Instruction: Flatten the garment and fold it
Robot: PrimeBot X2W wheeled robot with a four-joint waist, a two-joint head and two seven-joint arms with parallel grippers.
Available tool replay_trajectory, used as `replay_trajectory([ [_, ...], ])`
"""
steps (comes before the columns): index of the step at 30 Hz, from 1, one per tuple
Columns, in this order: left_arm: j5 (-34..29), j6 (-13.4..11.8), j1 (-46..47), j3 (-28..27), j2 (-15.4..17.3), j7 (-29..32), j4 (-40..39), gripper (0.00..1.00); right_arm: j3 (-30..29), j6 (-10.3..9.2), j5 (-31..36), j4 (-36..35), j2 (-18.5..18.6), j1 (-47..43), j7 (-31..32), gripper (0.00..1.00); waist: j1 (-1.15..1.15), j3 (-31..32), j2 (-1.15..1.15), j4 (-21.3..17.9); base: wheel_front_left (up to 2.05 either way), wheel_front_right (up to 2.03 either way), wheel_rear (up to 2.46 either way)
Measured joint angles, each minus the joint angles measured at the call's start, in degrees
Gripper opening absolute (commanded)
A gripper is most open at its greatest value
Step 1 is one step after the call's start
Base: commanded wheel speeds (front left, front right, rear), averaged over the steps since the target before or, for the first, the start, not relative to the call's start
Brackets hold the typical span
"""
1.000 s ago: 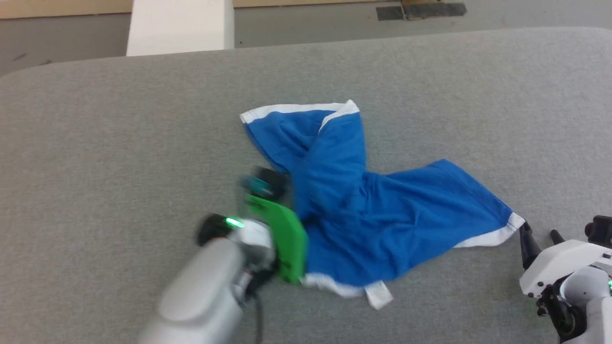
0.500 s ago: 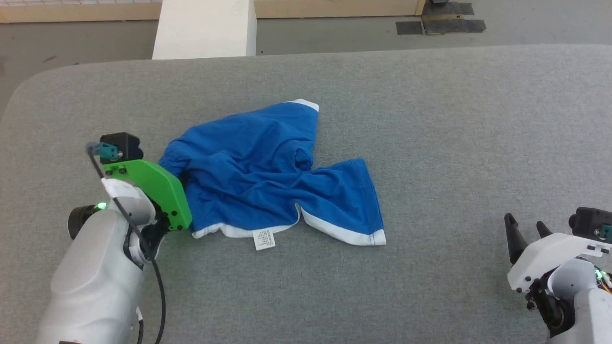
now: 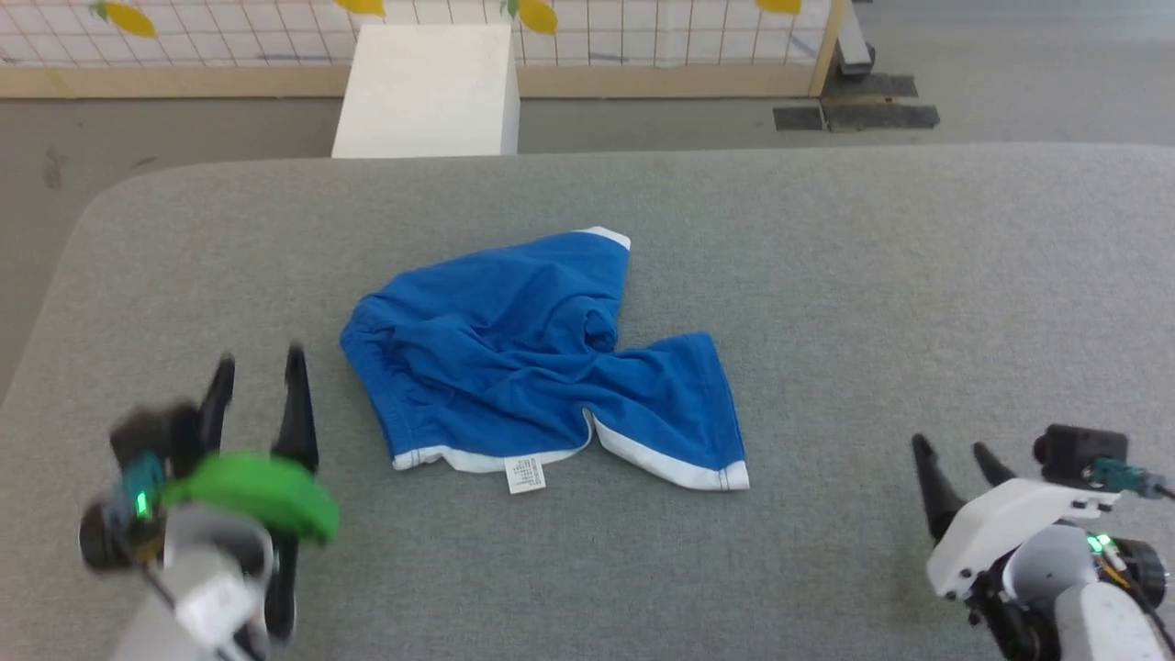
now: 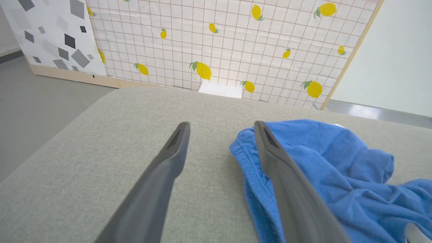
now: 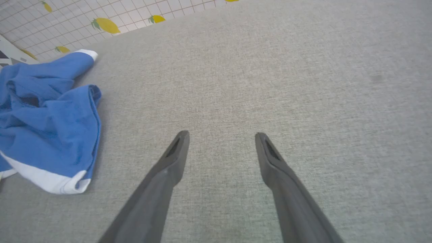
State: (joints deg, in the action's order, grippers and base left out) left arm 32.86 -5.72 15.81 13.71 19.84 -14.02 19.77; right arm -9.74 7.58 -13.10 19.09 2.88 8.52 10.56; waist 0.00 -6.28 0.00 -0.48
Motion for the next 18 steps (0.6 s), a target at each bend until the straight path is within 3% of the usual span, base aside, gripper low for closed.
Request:
replay_trajectory([
  [8, -7.23, -1.83, -14.06, -7.14, -5.19, -0.70, -12.16, 1.00, 8.50, 0.00, 1.26, -4.75, 0.03, -1.55, 4.10, 1.00, 0.00, 1.05, 0.00, 1.51, 0.00, 0.00, 0.00],
  [14, -10.36, 0.45, -15.45, -9.20, -7.93, -0.71, -14.21, 1.00, 16.17, 0.00, 2.96, -3.05, -0.01, 3.36, 17.48, 1.00, 0.00, 0.28, 0.00, 2.43, 0.00, 0.00, 0.00],
  [18, -11.05, 2.27, -14.99, -9.69, -9.45, -0.70, -13.59, 1.00, 18.47, 0.00, 4.80, -1.35, -0.02, 6.97, 21.89, 1.00, 0.00, -0.73, 0.00, 3.57, 0.00, 0.00, 0.00],
])
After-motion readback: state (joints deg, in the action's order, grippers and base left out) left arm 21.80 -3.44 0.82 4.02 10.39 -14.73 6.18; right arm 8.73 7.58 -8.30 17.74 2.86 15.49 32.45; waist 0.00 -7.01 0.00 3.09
